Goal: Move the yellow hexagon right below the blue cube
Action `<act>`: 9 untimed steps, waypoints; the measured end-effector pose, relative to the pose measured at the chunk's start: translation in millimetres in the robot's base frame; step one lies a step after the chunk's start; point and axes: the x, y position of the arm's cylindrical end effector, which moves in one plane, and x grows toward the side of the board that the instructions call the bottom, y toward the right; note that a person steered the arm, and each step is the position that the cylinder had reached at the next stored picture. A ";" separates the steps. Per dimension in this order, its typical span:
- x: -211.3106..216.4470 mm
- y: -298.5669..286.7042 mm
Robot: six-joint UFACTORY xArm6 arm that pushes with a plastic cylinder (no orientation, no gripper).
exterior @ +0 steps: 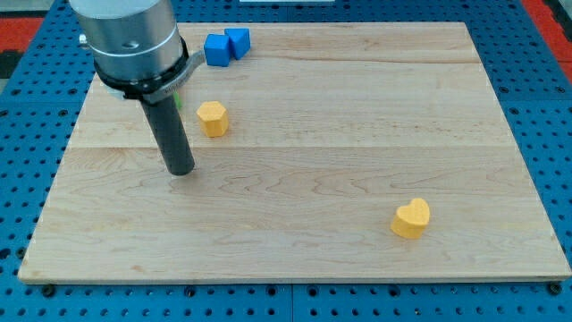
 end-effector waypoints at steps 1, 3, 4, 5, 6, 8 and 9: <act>-24.0 16.5; -32.2 78.6; -29.4 38.2; -48.5 -30.2; -58.7 7.2; -63.2 15.3; -76.4 7.0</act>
